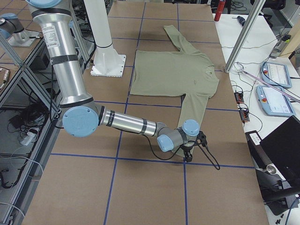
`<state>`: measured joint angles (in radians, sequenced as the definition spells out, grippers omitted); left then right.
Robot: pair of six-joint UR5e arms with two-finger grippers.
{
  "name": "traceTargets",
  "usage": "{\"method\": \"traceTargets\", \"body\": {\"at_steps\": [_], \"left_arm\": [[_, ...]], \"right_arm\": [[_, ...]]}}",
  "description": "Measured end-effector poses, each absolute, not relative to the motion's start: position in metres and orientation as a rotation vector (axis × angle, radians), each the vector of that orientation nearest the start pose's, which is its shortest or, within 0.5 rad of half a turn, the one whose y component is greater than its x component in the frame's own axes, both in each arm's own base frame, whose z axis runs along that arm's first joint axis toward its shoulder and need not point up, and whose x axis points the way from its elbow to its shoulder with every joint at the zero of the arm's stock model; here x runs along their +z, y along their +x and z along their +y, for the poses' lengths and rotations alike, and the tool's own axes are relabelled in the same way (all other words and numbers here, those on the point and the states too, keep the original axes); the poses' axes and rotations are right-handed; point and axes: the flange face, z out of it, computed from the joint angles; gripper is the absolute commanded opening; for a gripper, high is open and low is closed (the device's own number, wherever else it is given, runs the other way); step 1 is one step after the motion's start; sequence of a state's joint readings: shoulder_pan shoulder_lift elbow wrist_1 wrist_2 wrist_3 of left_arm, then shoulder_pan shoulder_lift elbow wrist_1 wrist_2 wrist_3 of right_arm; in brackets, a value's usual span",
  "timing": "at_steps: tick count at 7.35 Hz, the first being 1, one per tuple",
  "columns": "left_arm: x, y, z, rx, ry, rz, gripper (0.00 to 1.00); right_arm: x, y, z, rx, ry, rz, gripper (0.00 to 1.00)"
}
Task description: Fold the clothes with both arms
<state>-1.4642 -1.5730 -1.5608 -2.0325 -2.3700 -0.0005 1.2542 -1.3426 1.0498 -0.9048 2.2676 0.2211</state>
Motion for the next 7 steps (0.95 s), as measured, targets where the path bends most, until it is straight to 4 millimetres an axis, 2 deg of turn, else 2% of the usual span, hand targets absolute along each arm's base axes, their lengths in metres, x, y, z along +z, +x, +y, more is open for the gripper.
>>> {"method": "traceTargets", "body": {"at_steps": [3, 4, 6, 7], "left_arm": [[0.6073, -0.0067, -0.5173, 0.281, 0.391, 0.809, 1.0], [0.607, -0.0067, -0.5173, 0.281, 0.391, 0.809, 1.0], [0.6048, -0.0069, -0.5174, 0.283, 0.395, 0.809, 1.0], [0.6041, -0.0068, -0.5174, 0.283, 0.396, 0.809, 1.0]], "right_arm": [[0.7301, -0.1181, -0.5785, -0.218, 0.151, -0.759, 1.0], [0.7331, -0.1173, -0.5761, -0.215, 0.145, -0.758, 0.95], [0.7348, -0.1166, -0.5743, -0.207, 0.139, -0.758, 0.54], [0.7331, -0.1166, -0.5751, -0.203, 0.14, -0.76, 0.41]]}}
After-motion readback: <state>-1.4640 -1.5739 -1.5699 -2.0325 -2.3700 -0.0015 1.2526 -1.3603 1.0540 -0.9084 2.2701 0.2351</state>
